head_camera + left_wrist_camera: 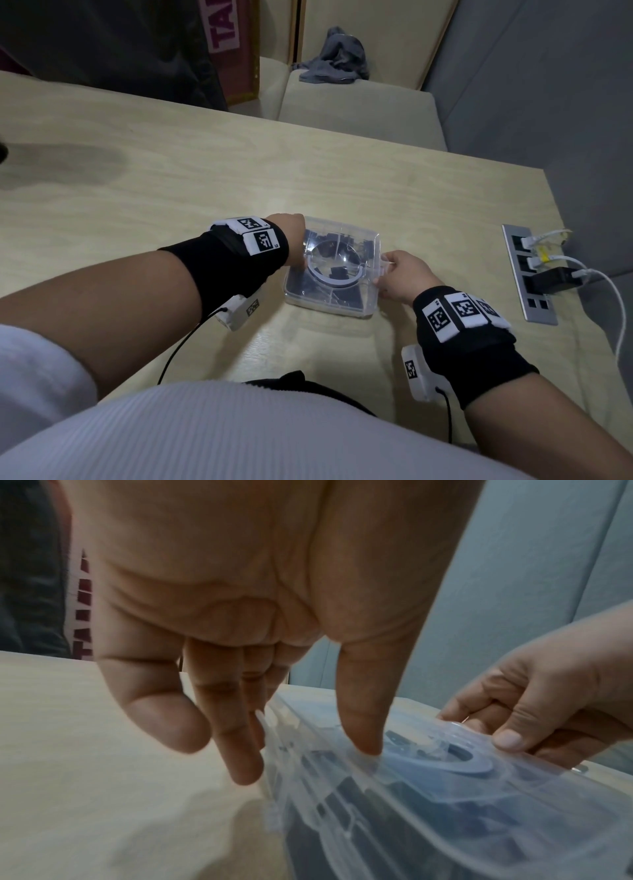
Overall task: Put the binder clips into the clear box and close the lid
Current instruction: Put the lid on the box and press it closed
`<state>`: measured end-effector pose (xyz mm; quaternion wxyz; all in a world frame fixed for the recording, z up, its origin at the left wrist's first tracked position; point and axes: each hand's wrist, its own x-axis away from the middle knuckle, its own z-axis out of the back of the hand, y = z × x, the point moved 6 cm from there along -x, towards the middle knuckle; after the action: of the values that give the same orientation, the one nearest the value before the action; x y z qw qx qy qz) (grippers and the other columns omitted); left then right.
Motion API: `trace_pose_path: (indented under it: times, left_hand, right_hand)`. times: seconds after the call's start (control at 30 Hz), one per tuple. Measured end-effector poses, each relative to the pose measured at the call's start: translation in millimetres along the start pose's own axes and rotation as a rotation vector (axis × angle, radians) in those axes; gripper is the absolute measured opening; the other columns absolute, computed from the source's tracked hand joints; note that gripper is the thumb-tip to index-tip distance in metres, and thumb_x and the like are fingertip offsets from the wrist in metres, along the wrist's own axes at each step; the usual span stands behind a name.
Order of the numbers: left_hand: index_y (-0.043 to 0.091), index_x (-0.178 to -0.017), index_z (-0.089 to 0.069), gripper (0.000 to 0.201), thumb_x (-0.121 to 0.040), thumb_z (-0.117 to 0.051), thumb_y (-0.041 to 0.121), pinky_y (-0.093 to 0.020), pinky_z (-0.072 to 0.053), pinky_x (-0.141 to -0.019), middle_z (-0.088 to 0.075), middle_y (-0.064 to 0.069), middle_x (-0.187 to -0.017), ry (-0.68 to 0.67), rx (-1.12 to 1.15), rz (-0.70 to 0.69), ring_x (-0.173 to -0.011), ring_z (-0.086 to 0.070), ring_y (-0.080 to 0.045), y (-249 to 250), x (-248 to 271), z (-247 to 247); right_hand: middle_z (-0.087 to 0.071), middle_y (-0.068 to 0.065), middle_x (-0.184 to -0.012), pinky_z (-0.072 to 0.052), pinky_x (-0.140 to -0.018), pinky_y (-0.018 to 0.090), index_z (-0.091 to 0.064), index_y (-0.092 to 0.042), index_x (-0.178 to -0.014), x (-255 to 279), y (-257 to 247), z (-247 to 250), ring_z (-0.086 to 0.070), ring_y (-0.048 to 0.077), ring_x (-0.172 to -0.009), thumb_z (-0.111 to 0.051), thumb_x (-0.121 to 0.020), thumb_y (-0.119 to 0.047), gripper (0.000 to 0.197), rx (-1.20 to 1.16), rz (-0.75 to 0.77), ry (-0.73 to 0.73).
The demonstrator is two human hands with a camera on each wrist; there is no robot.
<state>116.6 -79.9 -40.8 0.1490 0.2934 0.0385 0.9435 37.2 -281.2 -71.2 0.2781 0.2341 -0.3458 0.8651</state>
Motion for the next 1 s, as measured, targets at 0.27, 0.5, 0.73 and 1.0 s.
trace_pose_path:
  times: [0.27,0.5,0.73,1.0]
  left_hand:
    - [0.003,-0.119,-0.055,0.057,-0.079,-0.077,0.035,-0.028,-0.044,-0.06,-0.06,-0.006,-0.093,-0.004,-0.058,-0.014,-0.077,-0.056,-0.021,4,5,1]
    - [0.016,-0.134,-0.04,0.063,-0.081,-0.069,0.034,-0.036,-0.052,-0.068,-0.049,-0.013,-0.122,0.104,-0.11,-0.084,-0.095,-0.063,-0.032,7,6,-5]
    - [0.014,-0.127,-0.046,0.056,-0.081,-0.071,0.032,-0.033,-0.044,-0.069,-0.051,-0.013,-0.122,0.055,-0.102,-0.068,-0.102,-0.061,-0.031,10,6,-2]
    - [0.011,-0.13,-0.045,0.076,-0.07,-0.084,0.035,-0.033,-0.045,-0.069,-0.053,-0.013,-0.122,0.008,-0.14,-0.07,-0.103,-0.06,-0.03,13,5,2]
  right_hand:
    - [-0.059,0.011,-0.125,-0.053,-0.091,0.043,-0.038,-0.016,-0.142,15,-5,-1,-0.063,0.028,-0.102,-0.06,-0.087,-0.009,0.059,0.005,0.043,0.075]
    - [-0.061,0.024,-0.097,-0.058,-0.075,0.053,-0.043,-0.007,-0.105,40,1,-27,-0.071,0.037,-0.081,-0.043,-0.098,-0.014,0.01,-0.213,-0.207,-0.095]
    - [-0.049,0.023,-0.094,-0.045,-0.096,0.055,-0.047,-0.006,-0.097,47,5,-25,-0.062,0.055,-0.098,-0.038,-0.09,0.016,0.025,-0.501,-0.245,-0.187]
    - [-0.057,0.03,-0.1,-0.054,-0.086,0.047,-0.049,-0.009,-0.095,44,9,-22,-0.07,0.045,-0.083,-0.043,-0.088,0.017,0.028,-0.485,-0.228,-0.209]
